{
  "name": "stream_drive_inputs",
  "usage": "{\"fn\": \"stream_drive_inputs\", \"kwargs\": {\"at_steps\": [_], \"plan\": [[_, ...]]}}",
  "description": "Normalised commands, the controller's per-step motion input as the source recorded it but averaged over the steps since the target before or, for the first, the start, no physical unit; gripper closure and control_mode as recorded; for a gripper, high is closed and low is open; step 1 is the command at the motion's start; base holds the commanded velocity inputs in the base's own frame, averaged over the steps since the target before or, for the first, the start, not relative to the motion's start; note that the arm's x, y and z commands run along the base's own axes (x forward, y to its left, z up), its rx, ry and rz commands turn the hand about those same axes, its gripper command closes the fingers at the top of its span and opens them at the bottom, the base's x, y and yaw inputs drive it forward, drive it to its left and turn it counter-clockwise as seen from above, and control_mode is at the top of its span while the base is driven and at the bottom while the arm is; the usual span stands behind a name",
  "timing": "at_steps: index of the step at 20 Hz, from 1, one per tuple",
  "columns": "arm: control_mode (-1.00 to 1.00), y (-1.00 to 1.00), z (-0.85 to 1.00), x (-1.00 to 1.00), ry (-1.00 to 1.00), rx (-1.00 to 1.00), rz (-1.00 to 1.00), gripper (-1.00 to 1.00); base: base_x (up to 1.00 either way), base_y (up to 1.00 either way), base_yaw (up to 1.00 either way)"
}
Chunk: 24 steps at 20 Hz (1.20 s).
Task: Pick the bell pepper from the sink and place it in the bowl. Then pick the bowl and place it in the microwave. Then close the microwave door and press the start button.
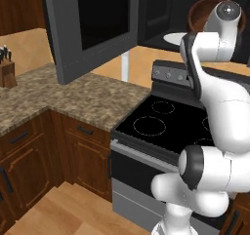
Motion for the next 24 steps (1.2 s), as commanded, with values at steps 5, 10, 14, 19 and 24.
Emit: {"fn": "stream_drive_inputs", "kwargs": {"at_steps": [5, 10, 14, 19, 24], "plan": [[-1.0, -0.14, 0.0, 0.78, 0.03, 0.0, 0.0, 1.0, 0.0, 0.0, 0.0], [-1.0, -0.17, -0.09, 0.8, 0.02, 0.0, 0.01, 1.0, 0.0, 0.0, 0.0], [-1.0, -0.23, -0.17, 0.75, 0.01, 0.0, 0.03, 1.0, 0.0, 0.0, 0.0], [-1.0, -0.23, -0.2, 0.53, 0.0, 0.0, 0.03, 1.0, 0.0, 0.0, 0.0], [-1.0, -0.12, -0.14, 0.35, 0.0, 0.0, 0.01, -1.0, 0.0, 0.0, 0.0]]}}
